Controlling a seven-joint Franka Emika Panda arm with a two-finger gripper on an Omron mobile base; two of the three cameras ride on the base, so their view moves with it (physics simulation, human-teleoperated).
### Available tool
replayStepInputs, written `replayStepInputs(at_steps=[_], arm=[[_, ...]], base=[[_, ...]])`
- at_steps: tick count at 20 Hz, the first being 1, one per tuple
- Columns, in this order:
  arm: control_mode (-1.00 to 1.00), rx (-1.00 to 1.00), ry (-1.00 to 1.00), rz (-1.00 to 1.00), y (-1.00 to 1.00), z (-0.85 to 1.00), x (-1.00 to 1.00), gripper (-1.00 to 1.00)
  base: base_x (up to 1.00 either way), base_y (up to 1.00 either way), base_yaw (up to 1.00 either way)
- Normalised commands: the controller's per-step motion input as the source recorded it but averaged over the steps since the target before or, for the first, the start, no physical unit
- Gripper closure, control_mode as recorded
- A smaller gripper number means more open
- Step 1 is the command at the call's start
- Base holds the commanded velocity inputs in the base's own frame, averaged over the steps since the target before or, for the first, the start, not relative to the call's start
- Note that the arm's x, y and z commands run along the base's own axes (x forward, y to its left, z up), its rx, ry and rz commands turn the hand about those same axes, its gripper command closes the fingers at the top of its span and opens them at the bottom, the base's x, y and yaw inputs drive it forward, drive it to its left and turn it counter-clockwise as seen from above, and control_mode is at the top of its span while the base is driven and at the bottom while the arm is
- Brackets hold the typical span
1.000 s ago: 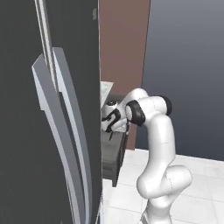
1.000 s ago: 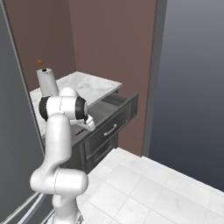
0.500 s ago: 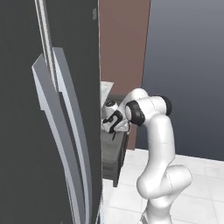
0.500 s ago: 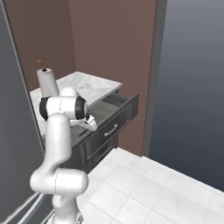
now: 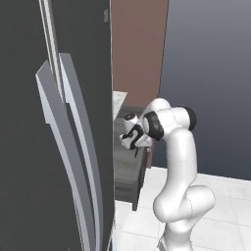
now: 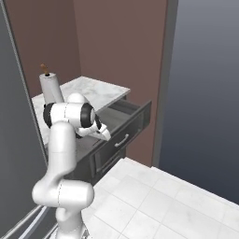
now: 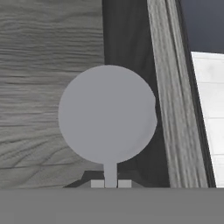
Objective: Organize the utensils by type. Pick up the wooden spoons from the counter and place them in the open cabinet. Then pick up the metallic utensils from the counter and place them in the open drawer.
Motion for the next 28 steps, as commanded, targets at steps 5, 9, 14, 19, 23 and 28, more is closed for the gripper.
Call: replayStepInputs(at_steps=[5,9,14,19,23,28], arm=[[-1.00,-0.01,0.00,0.00,-0.61,0.00,-0.29,1.00],[-1.00,0.00,0.00,0.00,-0.62,0.00,-0.31,1.00],[-1.00,0.00,0.00,0.00,-0.66,0.00,-0.36,1.00],[-1.00,0.00,0.00,0.00,-0.71,0.00,-0.35,1.00],[-1.00,0.00,0.00,0.00,-0.71,0.00,-0.33,1.00],[-1.00,0.00,0.00,0.00,-0.69,0.00,-0.30,1.00]], base=[[0.00,0.00,0.00],[0.00,0.00,0.00],[0.00,0.00,0.00],[0.00,0.00,0.00],[0.00,0.00,0.00],[0.00,0.00,0.00]])
